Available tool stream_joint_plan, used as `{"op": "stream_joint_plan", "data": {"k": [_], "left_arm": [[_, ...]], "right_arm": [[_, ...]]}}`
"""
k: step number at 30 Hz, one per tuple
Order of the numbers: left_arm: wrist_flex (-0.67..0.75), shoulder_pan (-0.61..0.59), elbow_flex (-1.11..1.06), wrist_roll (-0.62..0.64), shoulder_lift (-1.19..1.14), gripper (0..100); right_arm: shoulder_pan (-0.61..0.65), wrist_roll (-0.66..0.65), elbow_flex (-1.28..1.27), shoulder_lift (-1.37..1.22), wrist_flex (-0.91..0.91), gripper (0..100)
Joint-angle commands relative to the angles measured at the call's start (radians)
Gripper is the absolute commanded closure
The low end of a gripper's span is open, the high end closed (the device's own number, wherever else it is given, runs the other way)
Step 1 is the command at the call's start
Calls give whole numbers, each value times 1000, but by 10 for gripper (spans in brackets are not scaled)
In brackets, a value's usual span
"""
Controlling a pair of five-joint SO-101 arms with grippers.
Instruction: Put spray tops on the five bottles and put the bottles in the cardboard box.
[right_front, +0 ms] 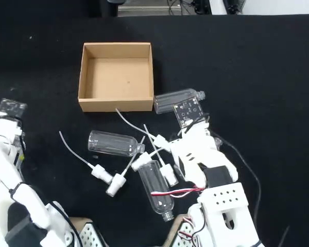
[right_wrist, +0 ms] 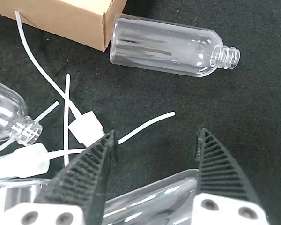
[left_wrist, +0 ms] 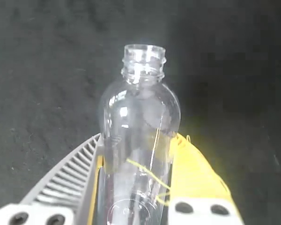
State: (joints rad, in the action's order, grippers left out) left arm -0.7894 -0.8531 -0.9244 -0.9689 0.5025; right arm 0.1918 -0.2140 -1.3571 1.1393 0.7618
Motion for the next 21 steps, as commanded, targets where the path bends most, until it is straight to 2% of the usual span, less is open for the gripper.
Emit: {"op": "stream_joint_plan", "data": {"k": [1, 8, 11, 14, 17, 19, 21], "left_arm": [[138, -18, 1, 178, 28, 971], [75, -1, 133, 686, 158, 971], [127, 56, 107, 809, 236, 971], [253, 117, 33, 872, 345, 971], [470, 137, -124, 872, 488, 970], [674, 133, -266, 829, 583, 970], [853, 124, -412, 738, 671, 971]], "right_arm": [[8, 11, 7, 25, -15, 754], [8, 12, 7, 25, -15, 754], [8, 12, 7, 25, -15, 754], [8, 14, 5, 25, -15, 754], [9, 14, -8, 25, -23, 755], [9, 14, -8, 25, -21, 756], [9, 14, -5, 25, -17, 802]]}}
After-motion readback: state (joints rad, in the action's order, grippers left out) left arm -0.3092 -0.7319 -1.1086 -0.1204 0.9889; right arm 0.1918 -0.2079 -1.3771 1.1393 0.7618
